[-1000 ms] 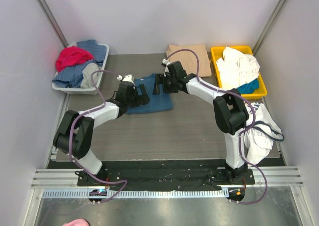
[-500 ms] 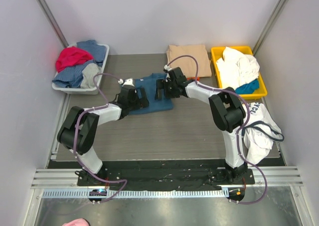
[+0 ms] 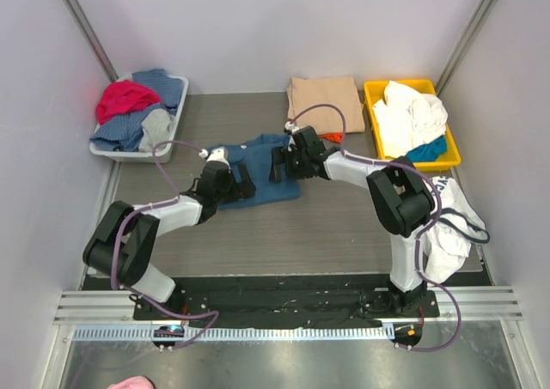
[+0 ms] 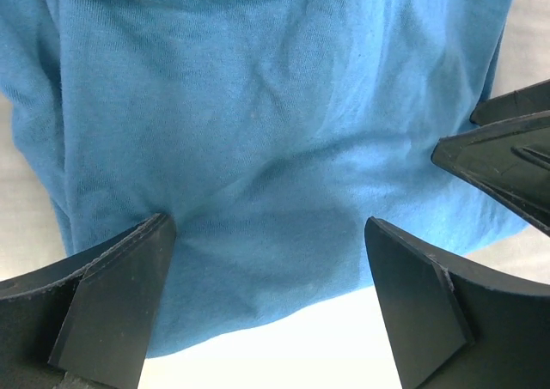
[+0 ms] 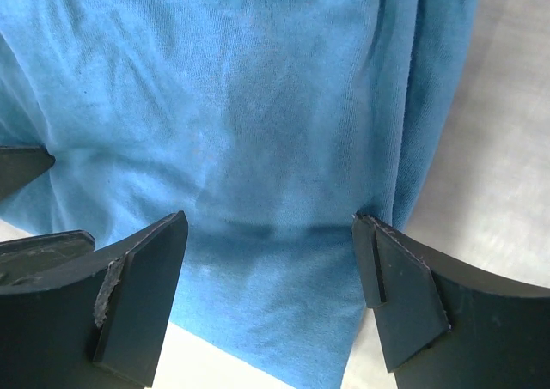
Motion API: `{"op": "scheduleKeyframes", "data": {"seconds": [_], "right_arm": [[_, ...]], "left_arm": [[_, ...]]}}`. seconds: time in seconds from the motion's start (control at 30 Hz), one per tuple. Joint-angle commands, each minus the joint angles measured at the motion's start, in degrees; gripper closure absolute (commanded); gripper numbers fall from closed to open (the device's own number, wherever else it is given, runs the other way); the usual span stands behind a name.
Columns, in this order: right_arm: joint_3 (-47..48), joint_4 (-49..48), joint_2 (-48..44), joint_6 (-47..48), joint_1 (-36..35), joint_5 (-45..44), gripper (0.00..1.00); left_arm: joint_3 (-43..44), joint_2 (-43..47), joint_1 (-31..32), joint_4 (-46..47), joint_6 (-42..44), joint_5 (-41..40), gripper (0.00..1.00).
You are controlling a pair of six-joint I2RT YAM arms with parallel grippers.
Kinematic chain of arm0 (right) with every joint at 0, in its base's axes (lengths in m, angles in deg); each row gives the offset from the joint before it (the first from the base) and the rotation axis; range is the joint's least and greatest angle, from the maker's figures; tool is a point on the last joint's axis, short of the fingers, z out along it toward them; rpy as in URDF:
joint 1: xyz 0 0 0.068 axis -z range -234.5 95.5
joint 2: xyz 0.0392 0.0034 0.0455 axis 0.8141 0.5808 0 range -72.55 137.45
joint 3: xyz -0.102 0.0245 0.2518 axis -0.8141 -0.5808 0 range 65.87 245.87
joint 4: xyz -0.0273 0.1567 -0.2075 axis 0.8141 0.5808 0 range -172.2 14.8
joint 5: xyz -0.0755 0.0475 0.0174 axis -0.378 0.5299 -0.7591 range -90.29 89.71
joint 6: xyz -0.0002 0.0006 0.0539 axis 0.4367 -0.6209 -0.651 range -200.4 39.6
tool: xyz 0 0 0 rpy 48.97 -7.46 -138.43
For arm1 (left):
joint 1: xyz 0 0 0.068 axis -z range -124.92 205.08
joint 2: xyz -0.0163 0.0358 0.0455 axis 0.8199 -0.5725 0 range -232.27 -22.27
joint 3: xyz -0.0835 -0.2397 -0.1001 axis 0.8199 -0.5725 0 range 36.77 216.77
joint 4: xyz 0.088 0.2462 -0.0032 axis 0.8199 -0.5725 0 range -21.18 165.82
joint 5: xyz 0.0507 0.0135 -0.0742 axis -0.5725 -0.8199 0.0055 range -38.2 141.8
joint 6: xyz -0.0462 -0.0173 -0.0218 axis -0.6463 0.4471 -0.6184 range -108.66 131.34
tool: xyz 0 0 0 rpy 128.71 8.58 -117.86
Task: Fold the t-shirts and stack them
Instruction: Fold the tshirt
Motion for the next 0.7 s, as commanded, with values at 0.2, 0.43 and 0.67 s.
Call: {"op": "scheduleKeyframes", "data": {"seconds": [0.2,0.43,0.67], "right_arm": [[-15.13,9.78,-7.74,-3.39,-4.85,-4.92,0.13],[-25.23,9.96,-16.26,-9.27,-12.58,-5.71,0.13],[-25.26,16.89,-28.65,-13.15,-16.37,-9.31,0.13]], "left_arm": [[-8.15,11.88,5.19,-11.94,-4.31,-4.58,0.0],[-11.41,23.57,15.12,-23.09,-9.66,-10.9,0.0],[-10.36,35.96,22.16,-32.59,-15.12,-15.65,0.0]]}}
